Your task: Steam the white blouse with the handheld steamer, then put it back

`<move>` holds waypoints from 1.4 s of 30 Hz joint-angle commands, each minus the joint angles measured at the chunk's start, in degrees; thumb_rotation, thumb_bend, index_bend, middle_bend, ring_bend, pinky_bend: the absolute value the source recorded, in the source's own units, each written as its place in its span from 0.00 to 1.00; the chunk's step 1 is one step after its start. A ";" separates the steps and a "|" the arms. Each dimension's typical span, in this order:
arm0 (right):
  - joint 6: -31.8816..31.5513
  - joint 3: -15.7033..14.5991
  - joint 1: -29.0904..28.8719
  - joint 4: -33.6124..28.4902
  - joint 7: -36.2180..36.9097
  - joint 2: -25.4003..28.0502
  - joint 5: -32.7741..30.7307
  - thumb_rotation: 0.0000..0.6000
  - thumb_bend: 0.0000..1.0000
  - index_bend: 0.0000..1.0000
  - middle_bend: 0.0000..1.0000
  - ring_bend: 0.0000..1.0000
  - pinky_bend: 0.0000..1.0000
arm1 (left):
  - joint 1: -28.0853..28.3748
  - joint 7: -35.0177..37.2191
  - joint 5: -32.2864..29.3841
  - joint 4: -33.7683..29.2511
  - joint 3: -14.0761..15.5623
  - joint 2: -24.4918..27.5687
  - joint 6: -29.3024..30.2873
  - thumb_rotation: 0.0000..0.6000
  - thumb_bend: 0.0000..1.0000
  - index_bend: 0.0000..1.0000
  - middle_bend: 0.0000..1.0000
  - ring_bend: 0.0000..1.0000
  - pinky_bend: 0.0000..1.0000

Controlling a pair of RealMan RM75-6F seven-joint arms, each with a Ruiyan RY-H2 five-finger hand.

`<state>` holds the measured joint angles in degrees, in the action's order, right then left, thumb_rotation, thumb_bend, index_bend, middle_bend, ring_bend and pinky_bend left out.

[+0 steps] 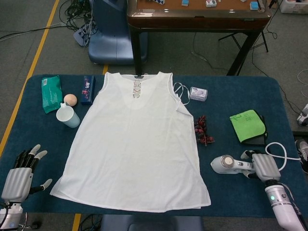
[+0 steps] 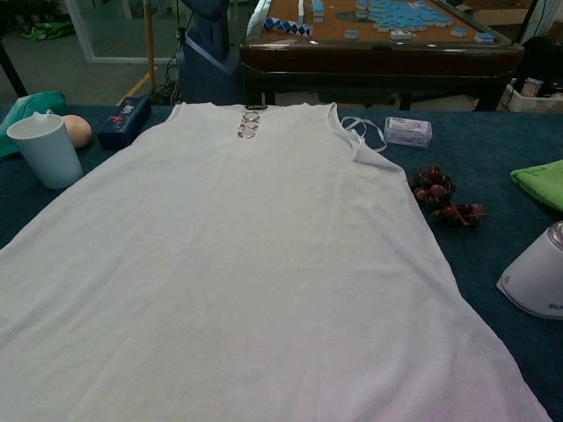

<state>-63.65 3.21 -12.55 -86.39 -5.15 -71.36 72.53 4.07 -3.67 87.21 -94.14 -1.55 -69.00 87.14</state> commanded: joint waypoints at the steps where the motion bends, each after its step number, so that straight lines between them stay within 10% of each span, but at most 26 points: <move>1: 0.37 -0.17 -0.26 0.37 -0.01 -0.36 0.14 1.00 0.27 0.41 0.41 0.27 0.36 | -0.07 0.08 0.01 0.02 0.02 0.02 0.07 1.00 0.13 0.16 0.06 0.03 0.00; 42: -0.66 -1.17 0.12 5.80 8.40 -3.68 3.43 1.00 0.57 0.59 0.57 0.45 0.40 | -1.08 -0.04 0.56 -0.17 0.45 0.45 0.85 1.00 0.13 0.16 0.06 0.03 0.00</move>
<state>-64.34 2.00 -12.41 -80.66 3.09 -75.06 75.88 2.99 -3.71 87.77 -94.30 -1.11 -68.55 88.01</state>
